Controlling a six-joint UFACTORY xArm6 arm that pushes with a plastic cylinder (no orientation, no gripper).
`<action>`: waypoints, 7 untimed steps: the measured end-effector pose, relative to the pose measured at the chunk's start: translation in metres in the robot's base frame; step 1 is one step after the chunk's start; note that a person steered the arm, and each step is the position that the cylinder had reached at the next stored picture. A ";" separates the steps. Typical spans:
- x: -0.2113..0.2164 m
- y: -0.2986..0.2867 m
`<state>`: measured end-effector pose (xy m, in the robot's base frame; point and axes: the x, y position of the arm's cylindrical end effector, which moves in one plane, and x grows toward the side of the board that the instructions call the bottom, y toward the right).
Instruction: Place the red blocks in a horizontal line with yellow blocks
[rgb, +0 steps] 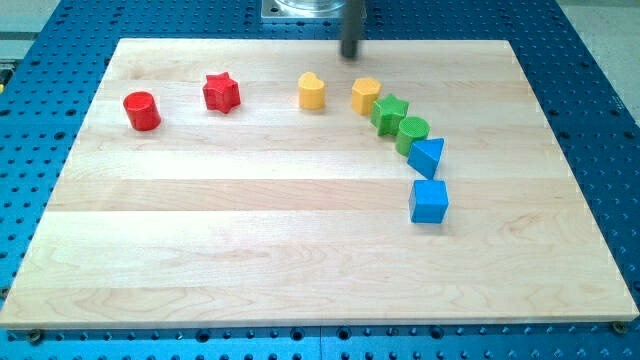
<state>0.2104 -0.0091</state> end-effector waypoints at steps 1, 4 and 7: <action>0.031 -0.061; 0.103 -0.170; 0.089 -0.169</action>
<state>0.2990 -0.1783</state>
